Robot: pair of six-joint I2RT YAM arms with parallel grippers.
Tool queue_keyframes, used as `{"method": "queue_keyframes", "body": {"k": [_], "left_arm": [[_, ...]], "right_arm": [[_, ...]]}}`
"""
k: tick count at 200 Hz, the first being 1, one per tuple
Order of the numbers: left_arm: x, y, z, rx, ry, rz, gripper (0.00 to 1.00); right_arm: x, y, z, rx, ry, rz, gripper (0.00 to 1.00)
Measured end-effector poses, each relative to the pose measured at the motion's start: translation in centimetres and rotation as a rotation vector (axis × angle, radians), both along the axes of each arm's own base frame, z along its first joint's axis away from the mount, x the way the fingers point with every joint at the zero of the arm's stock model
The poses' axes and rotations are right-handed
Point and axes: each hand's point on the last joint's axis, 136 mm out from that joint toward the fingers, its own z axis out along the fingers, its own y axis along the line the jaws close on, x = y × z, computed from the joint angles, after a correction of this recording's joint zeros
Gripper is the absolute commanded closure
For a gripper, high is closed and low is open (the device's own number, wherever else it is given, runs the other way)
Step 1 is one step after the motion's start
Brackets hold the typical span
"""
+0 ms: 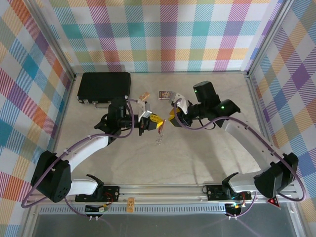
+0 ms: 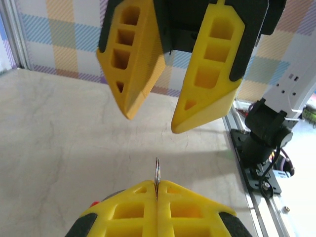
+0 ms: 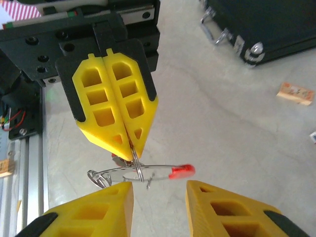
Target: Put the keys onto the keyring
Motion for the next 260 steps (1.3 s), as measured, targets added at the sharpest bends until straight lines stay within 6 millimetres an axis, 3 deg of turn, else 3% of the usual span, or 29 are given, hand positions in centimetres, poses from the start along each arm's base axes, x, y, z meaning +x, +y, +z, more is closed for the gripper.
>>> {"method": "queue_keyframes", "body": {"k": [88,125,171,196,223,260], "left_arm": [[-0.8,-0.1,-1.2,0.047,0.012,-0.023,1.0],[-0.8,-0.1,-1.2,0.047,0.012,-0.023,1.0],[-0.7,-0.1,-1.3,0.049,0.013,-0.021,1.0],[-0.6,-0.1,-1.4,0.056,0.016,-0.009,1.0],[-0.6,0.0,-1.6,0.062,0.026,-0.006,1.0],[-0.3,0.1,-1.0,0.052,0.005,0.015,0.79]], "right_arm": [[-0.6,1.3,-2.7,-0.086,0.071,0.071,0.69],[-0.8,1.5,-3.0,-0.092,0.079,0.079,0.71],[-0.9,1.8,-3.3,-0.103,0.1,0.09,0.81],[-1.2,1.9,-3.6,-0.114,0.116,0.102,1.0],[-1.5,1.9,-3.8,-0.121,0.121,0.115,1.0],[-1.2,2.0,-3.4,-0.101,0.086,0.109,1.0]]}}
